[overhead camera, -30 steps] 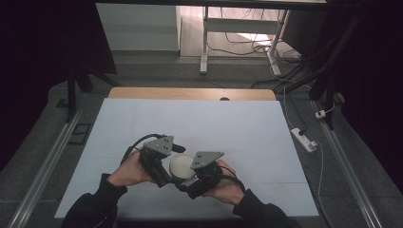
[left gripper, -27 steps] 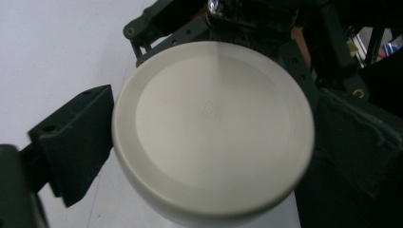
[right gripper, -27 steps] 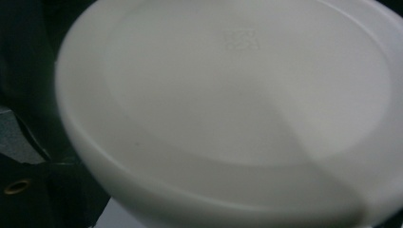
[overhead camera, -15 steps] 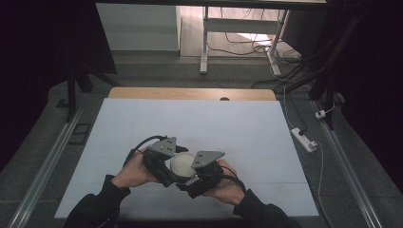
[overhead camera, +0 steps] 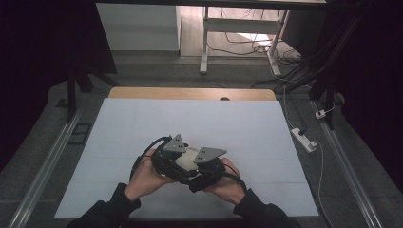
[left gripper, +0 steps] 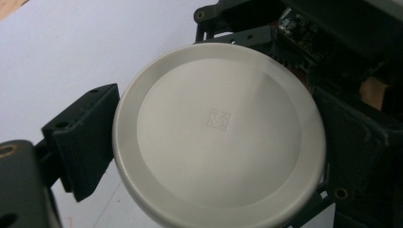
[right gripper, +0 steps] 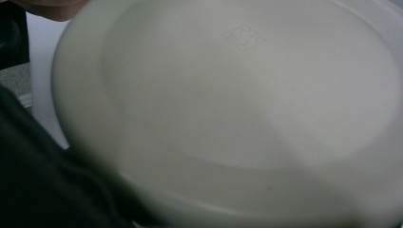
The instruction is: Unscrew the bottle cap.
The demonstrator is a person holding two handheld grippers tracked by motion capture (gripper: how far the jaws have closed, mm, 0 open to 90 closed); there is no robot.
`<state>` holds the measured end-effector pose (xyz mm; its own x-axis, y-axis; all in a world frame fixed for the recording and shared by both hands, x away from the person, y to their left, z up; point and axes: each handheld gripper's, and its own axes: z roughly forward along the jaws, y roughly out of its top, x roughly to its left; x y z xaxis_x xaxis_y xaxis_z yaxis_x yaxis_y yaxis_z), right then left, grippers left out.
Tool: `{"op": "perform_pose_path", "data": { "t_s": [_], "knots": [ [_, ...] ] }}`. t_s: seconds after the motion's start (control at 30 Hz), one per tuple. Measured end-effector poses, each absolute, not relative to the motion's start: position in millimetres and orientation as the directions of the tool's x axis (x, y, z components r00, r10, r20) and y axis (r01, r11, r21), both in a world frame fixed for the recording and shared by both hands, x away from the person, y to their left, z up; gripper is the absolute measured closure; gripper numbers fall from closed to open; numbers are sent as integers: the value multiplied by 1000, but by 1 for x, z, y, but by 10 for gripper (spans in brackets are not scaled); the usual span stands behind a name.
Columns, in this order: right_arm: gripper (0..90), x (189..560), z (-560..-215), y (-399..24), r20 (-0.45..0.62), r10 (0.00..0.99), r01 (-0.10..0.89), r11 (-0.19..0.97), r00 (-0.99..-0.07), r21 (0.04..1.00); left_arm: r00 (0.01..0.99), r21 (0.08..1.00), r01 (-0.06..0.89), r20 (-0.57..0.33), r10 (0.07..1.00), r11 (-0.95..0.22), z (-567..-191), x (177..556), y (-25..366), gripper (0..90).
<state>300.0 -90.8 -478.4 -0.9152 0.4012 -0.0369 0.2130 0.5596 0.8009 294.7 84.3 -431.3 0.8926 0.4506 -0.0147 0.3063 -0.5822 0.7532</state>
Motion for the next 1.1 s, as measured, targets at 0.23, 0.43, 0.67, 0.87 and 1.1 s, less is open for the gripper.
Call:
{"op": "perform_pose_path", "data": {
  "t_s": [0.23,0.43,0.67,0.87,1.1],
  "knots": [
    [64,298,-477,-90,-31,372,197,558,-928,806,941,744,223,5,338,-630,-424,296,94,0],
    [64,295,-476,-90,-14,312,170,555,-950,815,982,748,118,9,188,-653,-421,296,108,0],
    [64,281,-474,-82,-21,201,99,569,-979,817,999,774,44,-24,39,-631,-429,297,113,56],
    [64,282,-475,-81,-29,212,101,579,-977,809,998,776,49,-18,56,-629,-431,297,113,79],
    [64,287,-477,-84,-50,291,136,584,-955,800,975,761,150,-9,220,-631,-432,297,102,82]
  ]
}}
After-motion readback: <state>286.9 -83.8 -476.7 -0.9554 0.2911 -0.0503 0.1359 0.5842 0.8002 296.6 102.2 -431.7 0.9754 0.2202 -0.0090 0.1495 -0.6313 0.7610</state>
